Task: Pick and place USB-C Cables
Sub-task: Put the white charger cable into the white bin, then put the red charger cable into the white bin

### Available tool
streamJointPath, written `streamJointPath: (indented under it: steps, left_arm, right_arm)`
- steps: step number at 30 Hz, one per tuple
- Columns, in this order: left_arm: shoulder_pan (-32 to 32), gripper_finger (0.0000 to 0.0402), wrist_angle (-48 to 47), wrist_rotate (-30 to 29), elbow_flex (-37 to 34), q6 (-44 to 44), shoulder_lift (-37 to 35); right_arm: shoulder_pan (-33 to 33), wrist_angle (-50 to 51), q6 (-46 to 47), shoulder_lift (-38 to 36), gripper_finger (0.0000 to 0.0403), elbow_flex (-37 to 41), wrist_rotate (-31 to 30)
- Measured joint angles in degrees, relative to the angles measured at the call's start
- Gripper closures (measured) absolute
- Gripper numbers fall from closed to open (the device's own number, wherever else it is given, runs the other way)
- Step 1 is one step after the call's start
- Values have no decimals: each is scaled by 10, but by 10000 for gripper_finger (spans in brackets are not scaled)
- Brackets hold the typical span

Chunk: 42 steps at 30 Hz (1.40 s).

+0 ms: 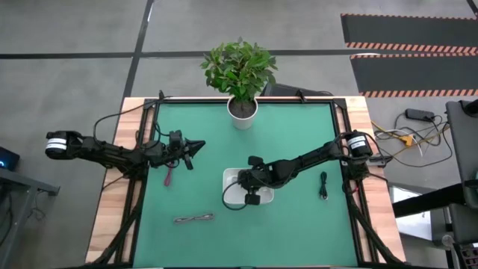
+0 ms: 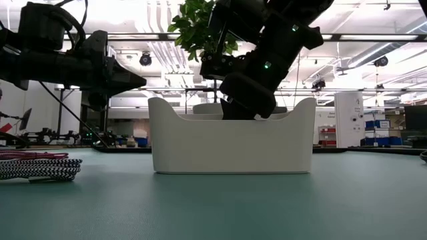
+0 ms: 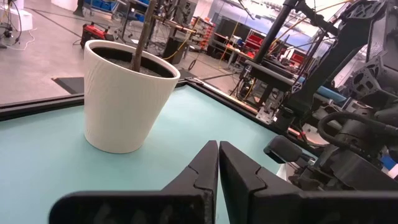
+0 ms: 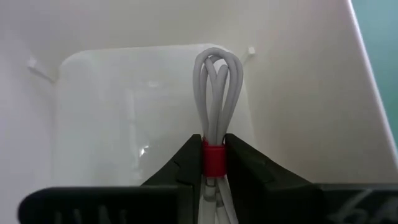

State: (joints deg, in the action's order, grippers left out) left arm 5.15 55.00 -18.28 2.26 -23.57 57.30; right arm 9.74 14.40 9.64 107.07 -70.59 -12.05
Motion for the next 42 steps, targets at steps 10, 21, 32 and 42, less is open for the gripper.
streamJointPath:
  steps: [10, 21, 32, 42]
  left_arm:
    - [0, 402, 0, 0, 0, 0, 0]
    - [0, 402, -5, 19, 0, -33, 0]
    - [-2, 402, -21, 38, 8, -147, 3]
    - [-29, 402, -392, -9, 110, -309, 12]
  right_arm:
    - [0, 3, -16, 0, 316, -18, -1]
    - [8, 86, -43, -31, 317, -60, -2]
    - [88, 84, -80, -151, 320, -24, -173]
    - [111, 7, -149, -277, 339, 83, -285]
